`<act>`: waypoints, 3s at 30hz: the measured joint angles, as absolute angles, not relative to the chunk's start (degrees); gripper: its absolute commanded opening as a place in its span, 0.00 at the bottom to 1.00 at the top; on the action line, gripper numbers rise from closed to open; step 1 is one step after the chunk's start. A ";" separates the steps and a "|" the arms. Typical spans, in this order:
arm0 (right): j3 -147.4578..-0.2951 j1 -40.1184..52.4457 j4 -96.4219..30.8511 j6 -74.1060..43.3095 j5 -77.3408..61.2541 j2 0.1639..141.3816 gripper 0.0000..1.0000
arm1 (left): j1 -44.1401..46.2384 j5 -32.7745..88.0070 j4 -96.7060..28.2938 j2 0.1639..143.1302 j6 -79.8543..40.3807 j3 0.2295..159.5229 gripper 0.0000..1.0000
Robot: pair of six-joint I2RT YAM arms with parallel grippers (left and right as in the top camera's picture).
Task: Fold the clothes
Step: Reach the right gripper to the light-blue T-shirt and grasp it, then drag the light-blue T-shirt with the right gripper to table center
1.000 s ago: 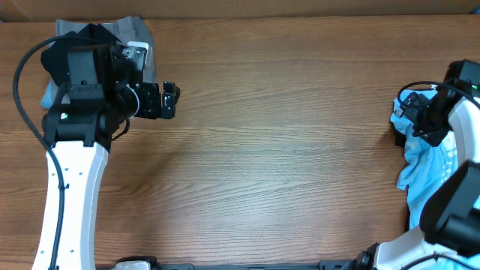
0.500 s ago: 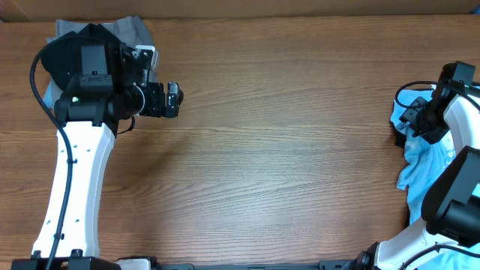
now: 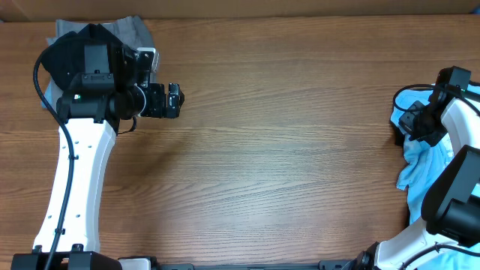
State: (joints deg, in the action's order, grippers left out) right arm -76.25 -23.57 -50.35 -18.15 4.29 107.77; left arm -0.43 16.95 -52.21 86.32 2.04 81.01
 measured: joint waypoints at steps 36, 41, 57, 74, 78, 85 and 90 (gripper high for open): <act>-121.21 31.07 -68.55 -19.99 -3.49 94.70 0.57 | -10.09 14.72 -62.19 84.29 1.85 102.37 1.00; -121.45 47.42 -68.45 -20.69 -1.30 97.84 0.63 | -12.67 14.02 -62.19 82.35 1.85 104.88 1.00; -121.60 36.80 -68.71 -24.47 8.62 84.53 0.68 | -0.49 20.93 -65.30 88.23 4.29 105.78 0.99; -122.15 29.71 -76.64 -28.14 10.09 78.06 0.69 | 20.12 20.71 -50.89 122.72 9.67 105.91 0.95; -122.15 29.71 -78.00 -28.27 10.81 78.06 0.69 | 22.11 19.00 -48.75 127.26 9.67 105.91 0.93; -122.15 29.71 -79.96 -28.34 11.66 78.06 0.69 | 23.44 16.78 -48.34 132.77 9.98 105.91 0.76; -122.15 29.71 -80.51 -28.36 12.40 78.06 0.69 | 23.44 16.19 -48.16 133.84 10.35 106.06 0.59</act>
State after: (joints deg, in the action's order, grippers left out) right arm -122.15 29.71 -80.51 -28.36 12.40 78.06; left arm 23.44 16.19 -48.16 133.84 10.35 106.06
